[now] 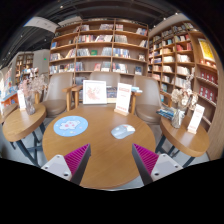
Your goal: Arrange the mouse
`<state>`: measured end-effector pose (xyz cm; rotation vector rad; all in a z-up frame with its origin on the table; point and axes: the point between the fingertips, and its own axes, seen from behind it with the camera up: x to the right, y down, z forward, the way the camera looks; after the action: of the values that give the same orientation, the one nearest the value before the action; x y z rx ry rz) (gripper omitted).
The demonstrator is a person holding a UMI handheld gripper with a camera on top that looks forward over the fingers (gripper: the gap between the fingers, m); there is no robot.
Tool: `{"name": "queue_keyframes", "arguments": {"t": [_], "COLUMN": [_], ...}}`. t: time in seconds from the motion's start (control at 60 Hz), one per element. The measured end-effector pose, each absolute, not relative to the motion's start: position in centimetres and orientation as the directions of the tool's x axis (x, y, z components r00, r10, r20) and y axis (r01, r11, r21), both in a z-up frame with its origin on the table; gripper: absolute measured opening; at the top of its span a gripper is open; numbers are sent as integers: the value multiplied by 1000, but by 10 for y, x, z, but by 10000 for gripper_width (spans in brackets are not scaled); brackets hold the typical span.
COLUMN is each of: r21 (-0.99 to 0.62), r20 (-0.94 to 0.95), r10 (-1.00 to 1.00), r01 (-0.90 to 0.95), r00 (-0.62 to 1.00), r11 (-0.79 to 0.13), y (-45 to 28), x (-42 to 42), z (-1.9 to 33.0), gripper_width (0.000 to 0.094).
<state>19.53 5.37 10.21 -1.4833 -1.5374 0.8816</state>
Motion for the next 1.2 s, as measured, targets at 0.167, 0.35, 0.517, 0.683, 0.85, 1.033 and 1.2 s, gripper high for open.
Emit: {"name": "queue_keyframes", "arguments": {"t": [0.167, 0.35, 0.517, 0.683, 0.85, 1.033, 1.2], "r21": [-891, -875, -857, -839, -822, -795, -785], "r20": [89, 57, 41, 15, 20, -7, -7], "r10": [995, 997, 998, 999, 999, 999, 999], "r01": [450, 483, 515, 545, 570, 605, 618], "r00": [39, 46, 44, 45, 49, 54, 54], "r11": [62, 28, 13, -12, -12, -38, -39], "y": [82, 93, 96, 95, 97, 97, 96], "x": [175, 145, 117, 91, 65, 41, 21], "z": [87, 62, 40, 21, 6, -9, -16], "gripper_width": [852, 857, 856, 854, 852, 853, 851]}}
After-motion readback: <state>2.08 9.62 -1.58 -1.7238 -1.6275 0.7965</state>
